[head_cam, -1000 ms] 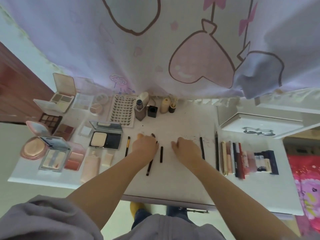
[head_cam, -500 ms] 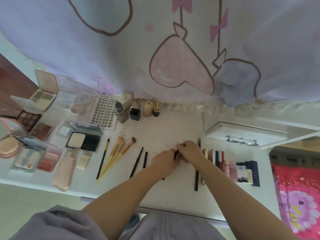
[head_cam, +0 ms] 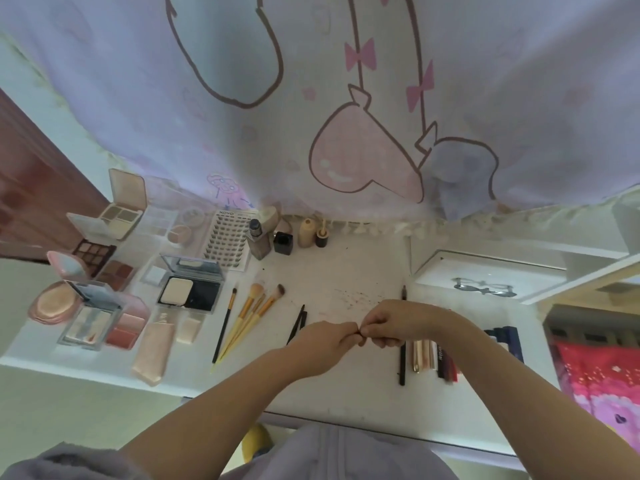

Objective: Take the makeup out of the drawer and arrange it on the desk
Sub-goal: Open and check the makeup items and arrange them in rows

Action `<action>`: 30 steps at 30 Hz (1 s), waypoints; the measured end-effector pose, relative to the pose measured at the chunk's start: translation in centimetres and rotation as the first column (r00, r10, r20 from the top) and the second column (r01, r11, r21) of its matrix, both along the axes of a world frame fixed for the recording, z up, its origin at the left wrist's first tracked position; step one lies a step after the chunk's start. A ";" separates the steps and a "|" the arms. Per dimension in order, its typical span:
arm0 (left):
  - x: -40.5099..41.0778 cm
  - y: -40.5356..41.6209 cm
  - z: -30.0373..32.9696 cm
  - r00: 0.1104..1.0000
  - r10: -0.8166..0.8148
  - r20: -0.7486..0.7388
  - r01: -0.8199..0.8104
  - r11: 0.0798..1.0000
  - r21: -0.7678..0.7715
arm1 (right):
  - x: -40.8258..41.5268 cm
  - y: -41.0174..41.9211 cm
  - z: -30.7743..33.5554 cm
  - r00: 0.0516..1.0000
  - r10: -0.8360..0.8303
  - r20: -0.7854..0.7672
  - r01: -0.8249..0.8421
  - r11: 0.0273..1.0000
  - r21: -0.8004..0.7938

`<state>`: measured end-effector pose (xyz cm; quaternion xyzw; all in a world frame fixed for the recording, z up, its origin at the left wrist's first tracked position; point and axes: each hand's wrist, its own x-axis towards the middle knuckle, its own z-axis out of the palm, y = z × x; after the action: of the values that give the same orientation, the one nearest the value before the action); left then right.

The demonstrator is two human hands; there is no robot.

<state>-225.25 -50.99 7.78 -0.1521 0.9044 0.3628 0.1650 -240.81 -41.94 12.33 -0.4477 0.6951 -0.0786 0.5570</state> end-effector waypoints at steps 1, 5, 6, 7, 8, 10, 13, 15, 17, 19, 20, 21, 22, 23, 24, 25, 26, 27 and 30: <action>0.2 -0.2 0.0 1.000 0.005 -0.010 -0.005 1.000 0.024 | 0.1 0.1 0.2 1.000 -0.010 0.007 0.010 1.000 -0.012; 0.2 -0.6 -0.5 0.997 0.065 0.027 -0.069 0.985 0.161 | 0.0 0.6 0.4 0.998 -0.048 -0.029 0.048 0.999 -0.005; 0.3 -0.7 -0.6 0.992 0.107 0.071 -0.120 0.968 0.221 | -0.3 0.8 0.3 0.996 -0.065 -0.058 0.066 0.998 0.005; 0.3 -0.9 -0.9 0.977 0.166 0.130 -0.197 0.938 0.285 | -0.7 1.1 0.2 0.991 -0.101 -0.092 0.103 0.995 0.012; 0.3 -1.1 -1.2 0.952 0.240 0.190 -0.293 0.894 0.340 | -1.1 1.4 0.0 0.979 -0.168 -0.117 0.170 0.985 0.013; 0.1 -1.2 -1.8 0.861 0.431 0.270 -0.508 0.757 0.411 | -1.3 1.9 -0.9 0.929 -0.349 -0.126 0.354 0.935 0.019; -0.8 -1.1 -2.5 0.742 0.616 0.266 -0.668 0.641 0.378 | 0.5 1.5 -2.3 0.878 -0.454 -0.151 0.466 0.883 0.056; -1.3 -1.5 -3.0 0.780 0.594 0.196 -0.625 0.752 0.211 | 2.6 0.8 -3.8 0.881 -0.432 -0.191 0.452 0.889 0.076; -1.6 -2.1 -3.3 0.844 0.506 0.176 -0.511 0.859 -0.018 | 4.5 0.0 -5.5 0.879 -0.408 -0.248 0.437 0.896 0.074; -1.6 -2.9 -3.5 0.885 0.421 0.198 -0.385 0.902 -0.196 | 6.1 -0.8 -7.0 0.861 -0.378 -0.340 0.419 0.906 0.053; -1.6 -3.2 -3.6 0.898 0.386 0.211 -0.333 0.909 -0.249 | 6.7 -1.2 -7.5 0.849 -0.355 -0.390 0.401 0.915 0.039; -1.5 -3.6 -3.8 0.909 0.356 0.214 -0.292 0.914 -0.282 | 7.2 -1.6 -7.9 0.833 -0.332 -0.442 0.380 0.925 0.022; -1.3 -4.0 -4.0 0.919 0.334 0.210 -0.263 0.916 -0.304 | 7.7 -2.0 -8.1 0.817 -0.314 -0.484 0.363 0.932 0.008; -1.1 -4.5 -4.2 0.928 0.310 0.205 -0.235 0.917 -0.322 | 8.1 -2.4 -8.2 0.804 -0.299 -0.515 0.346 0.938 -0.004; -1.0 -5.0 -4.3 0.936 0.287 0.206 -0.206 0.918 -0.340 | 8.5 -2.9 -8.4 0.794 -0.287 -0.536 0.331 0.944 -0.015; -0.8 -5.5 -4.3 0.941 0.265 0.212 -0.178 0.918 -0.355 | 9.0 -3.5 -8.5 0.789 -0.278 -0.548 0.317 0.948 -0.024; -0.7 -6.0 -4.3 0.943 0.250 0.221 -0.159 0.918 -0.363 | 9.4 -4.1 -8.7 0.785 -0.274 -0.556 0.308 0.951 -0.034; -0.6 -6.4 -4.4 0.942 0.242 0.231 -0.145 0.918 -0.370 | 9.9 -4.7 -8.9 0.782 -0.271 -0.561 0.302 0.953 -0.040; -0.2 -7.5 -4.3 0.938 0.239 0.253 -0.116 0.900 -0.421 | 10.9 -6.6 -9.4 0.777 -0.247 -0.579 0.278 0.960 -0.037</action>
<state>-225.44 -58.52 3.52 -0.3180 0.9060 0.1572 0.2309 -229.94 -48.54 2.97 -0.3347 0.8884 0.0018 0.3143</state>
